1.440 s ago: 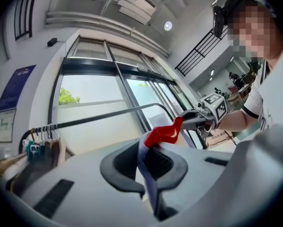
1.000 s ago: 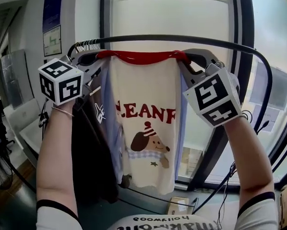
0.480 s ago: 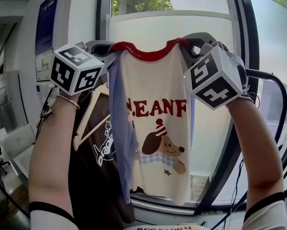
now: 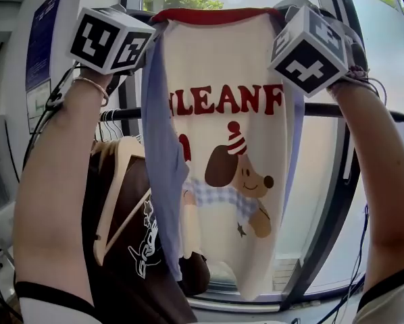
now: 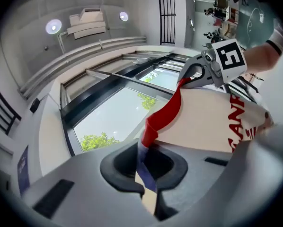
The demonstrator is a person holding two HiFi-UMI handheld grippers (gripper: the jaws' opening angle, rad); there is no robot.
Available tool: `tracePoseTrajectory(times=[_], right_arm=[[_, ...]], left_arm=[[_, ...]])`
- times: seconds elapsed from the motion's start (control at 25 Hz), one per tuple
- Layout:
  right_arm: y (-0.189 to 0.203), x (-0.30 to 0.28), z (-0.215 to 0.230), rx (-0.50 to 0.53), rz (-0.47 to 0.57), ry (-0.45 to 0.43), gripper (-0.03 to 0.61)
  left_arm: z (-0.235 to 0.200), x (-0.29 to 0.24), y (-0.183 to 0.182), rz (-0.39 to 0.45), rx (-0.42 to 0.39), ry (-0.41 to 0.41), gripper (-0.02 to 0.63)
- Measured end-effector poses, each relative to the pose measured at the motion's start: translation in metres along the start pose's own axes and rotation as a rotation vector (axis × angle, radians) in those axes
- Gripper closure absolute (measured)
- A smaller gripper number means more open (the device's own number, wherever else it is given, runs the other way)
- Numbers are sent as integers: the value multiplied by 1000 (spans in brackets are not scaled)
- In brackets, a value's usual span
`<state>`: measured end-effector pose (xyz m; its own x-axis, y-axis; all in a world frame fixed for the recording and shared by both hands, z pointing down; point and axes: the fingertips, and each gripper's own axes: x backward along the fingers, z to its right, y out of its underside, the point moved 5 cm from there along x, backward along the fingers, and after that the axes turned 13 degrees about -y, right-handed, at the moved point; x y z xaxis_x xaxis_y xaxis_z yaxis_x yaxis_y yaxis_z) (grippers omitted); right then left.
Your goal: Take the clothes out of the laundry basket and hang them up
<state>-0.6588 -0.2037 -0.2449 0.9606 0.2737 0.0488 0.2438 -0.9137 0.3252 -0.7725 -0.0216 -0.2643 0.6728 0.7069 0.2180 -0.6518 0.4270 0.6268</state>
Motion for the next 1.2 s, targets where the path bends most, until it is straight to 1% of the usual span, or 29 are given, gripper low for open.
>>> tracePoseTrajectory(times=[0.12, 0.24, 0.32, 0.36, 0.44, 0.52, 0.6, 0.68, 0.72, 0.76, 0.8, 0.88, 0.96, 1.04, 1.08, 1.12, 1.2], right_arm=[[4, -8, -6, 36, -39, 32, 545], [10, -14, -7, 50, -45, 69, 545], [11, -12, -9, 83, -48, 111, 545], [9, -8, -11, 118, -60, 145, 545], [2, 8, -10, 225, -109, 249, 545], [-3, 21, -11, 320, -171, 337, 545], [0, 21, -14, 357, -221, 370, 545], [6, 14, -16, 366, -254, 364, 545], [11, 8, -17, 357, -269, 335, 545], [19, -2, -18, 333, -285, 282, 545], [28, -14, -22, 293, -302, 208, 545], [48, -44, -39, 194, -328, 10, 545], [71, -72, -70, 87, -350, -245, 545], [87, -85, -103, -24, -361, -494, 545], [92, -87, -119, -81, -359, -601, 545], [95, -88, -134, -139, -348, -690, 545], [96, -87, -160, -246, -307, -826, 545]], left_arm=[[5, -8, 7, 13, -32, -42, 598], [5, -15, 16, 40, -22, -76, 598], [5, -13, 20, 86, -15, -117, 598], [4, -9, 21, 124, -2, -145, 598], [4, 3, 18, 211, 19, -208, 598], [7, 13, 18, 267, -9, -271, 598], [8, 16, 19, 286, -22, -317, 598], [11, 11, 19, 269, 1, -342, 598], [16, 1, 20, 231, -7, -339, 598], [24, -13, 25, 170, -33, -313, 598], [37, -32, 34, 94, -66, -255, 598], [71, -73, 62, -50, -117, -79, 598], [102, -100, 94, -142, -162, 101, 598], [125, -108, 116, -184, -191, 259, 598], [137, -108, 123, -189, -191, 338, 598], [149, -106, 130, -185, -177, 413, 598], [171, -101, 138, -155, -118, 536, 597]])
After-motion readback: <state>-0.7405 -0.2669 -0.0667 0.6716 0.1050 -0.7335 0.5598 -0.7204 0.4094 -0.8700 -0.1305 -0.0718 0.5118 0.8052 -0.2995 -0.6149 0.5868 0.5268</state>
